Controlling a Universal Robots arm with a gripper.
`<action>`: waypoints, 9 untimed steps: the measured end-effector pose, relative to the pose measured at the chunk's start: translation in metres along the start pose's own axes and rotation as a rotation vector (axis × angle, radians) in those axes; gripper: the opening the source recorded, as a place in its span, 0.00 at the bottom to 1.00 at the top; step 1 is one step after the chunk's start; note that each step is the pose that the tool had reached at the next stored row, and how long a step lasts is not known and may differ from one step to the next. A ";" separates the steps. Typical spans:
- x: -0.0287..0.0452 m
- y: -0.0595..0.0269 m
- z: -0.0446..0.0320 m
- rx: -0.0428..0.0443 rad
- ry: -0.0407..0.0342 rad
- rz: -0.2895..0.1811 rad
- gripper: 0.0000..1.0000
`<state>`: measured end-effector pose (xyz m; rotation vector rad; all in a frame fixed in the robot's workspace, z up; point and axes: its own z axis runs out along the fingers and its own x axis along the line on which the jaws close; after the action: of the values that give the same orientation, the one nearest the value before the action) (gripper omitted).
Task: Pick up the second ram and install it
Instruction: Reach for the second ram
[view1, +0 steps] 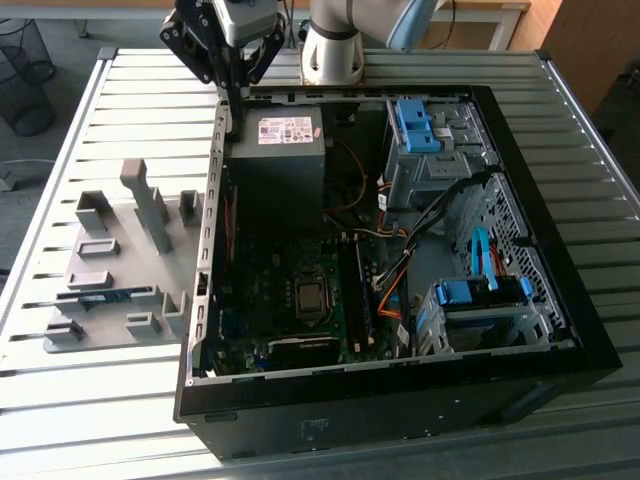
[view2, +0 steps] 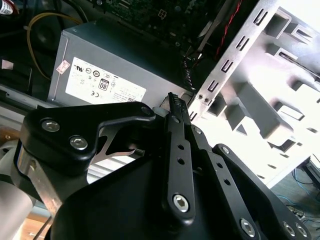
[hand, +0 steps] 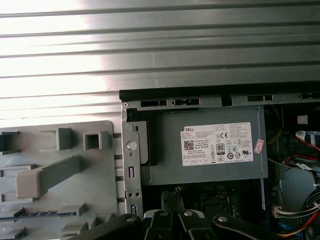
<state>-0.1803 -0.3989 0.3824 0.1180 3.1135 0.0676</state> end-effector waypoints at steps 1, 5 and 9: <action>0.0005 0.0000 0.0000 0.0000 0.0000 0.000 0.11; 0.0021 -0.0002 0.0003 0.0001 0.0001 0.000 0.11; 0.0035 -0.0003 0.0007 0.0000 0.0001 0.000 0.11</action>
<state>-0.1838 -0.3989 0.3817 0.1181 3.1137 0.0676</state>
